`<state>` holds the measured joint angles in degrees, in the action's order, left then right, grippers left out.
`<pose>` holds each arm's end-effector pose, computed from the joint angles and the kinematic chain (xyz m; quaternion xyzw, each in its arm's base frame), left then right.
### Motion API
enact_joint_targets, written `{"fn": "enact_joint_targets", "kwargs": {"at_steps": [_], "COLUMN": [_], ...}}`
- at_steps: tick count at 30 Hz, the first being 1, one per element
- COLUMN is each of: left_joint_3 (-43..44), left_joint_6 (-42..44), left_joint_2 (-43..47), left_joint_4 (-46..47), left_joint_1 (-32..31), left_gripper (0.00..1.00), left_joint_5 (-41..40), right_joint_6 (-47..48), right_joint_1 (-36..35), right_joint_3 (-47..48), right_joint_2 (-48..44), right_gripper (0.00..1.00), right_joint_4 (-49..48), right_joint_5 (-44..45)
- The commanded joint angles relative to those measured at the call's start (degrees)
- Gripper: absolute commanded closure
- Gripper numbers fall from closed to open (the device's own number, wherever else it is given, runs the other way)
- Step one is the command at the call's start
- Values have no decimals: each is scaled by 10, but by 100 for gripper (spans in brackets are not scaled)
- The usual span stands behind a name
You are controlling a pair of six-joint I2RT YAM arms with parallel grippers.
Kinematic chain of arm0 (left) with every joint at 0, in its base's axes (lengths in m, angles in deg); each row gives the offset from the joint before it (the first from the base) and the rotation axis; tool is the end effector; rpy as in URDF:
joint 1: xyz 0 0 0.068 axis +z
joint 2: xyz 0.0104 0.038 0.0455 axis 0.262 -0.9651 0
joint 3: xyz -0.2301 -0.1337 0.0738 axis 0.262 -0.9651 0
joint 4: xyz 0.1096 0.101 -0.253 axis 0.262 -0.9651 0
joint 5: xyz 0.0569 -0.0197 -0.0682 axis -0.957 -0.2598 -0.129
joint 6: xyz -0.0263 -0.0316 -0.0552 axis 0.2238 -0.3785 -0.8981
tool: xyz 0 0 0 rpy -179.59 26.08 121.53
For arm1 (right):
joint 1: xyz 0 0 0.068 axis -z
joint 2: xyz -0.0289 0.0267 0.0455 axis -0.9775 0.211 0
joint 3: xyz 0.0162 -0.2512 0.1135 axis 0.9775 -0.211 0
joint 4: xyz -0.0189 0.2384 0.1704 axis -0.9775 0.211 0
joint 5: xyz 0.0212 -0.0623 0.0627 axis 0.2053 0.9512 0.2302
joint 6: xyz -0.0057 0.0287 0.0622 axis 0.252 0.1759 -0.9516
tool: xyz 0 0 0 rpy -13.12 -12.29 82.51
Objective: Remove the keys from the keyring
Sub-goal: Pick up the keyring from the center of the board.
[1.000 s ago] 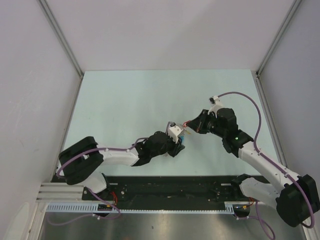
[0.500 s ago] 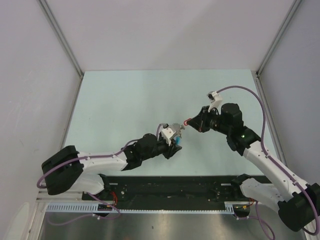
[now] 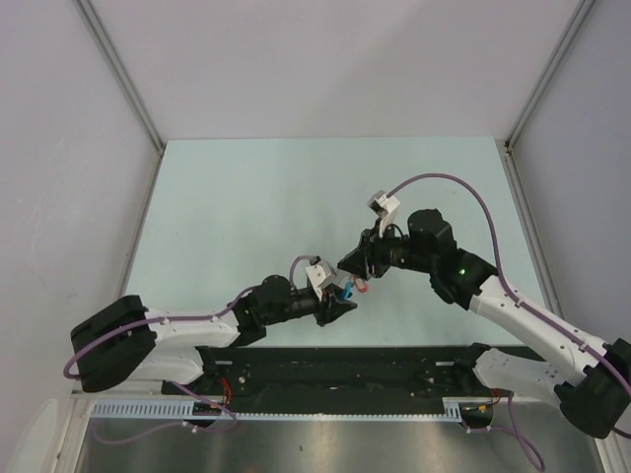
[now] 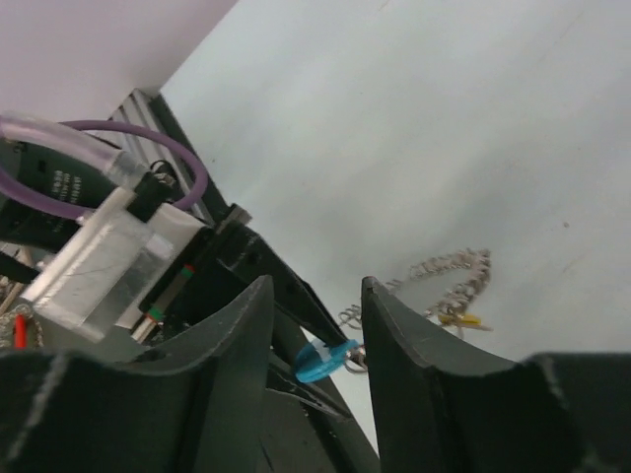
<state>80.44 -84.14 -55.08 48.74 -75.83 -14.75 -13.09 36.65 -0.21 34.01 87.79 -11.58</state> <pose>0.1328 -0.2564 0.1756 0.3641 0.6634 -0.4402 0.4833 0.2009 0.2052 0.3151 -0.2782 0.7546 0.4257 0.4147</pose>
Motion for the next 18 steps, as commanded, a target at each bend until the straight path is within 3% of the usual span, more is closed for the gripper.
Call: {"fn": "enact_joint_targets", "kwargs": {"at_steps": [1,8,11,18], "left_joint_3": [-19,-37,-38,-31], "left_joint_6": [1,17,20,23], "left_joint_2": [30,66,83,125], "left_joint_4": [99,116,112,82], "left_joint_1": [-3,-3,-3,-1], "left_gripper": [99,100,99,100], "left_joint_5": [15,27,36,73], "right_joint_6": [6,52,72,105], "right_joint_1": [3,6,6,1], "right_joint_3": [31,17,-9,-107], "right_joint_2": [-34,-98,-113,-212], "right_gripper": [54,58,58,55], "right_joint_4": [56,91,80,-24], "right_joint_5": [126,149,101,71]}}
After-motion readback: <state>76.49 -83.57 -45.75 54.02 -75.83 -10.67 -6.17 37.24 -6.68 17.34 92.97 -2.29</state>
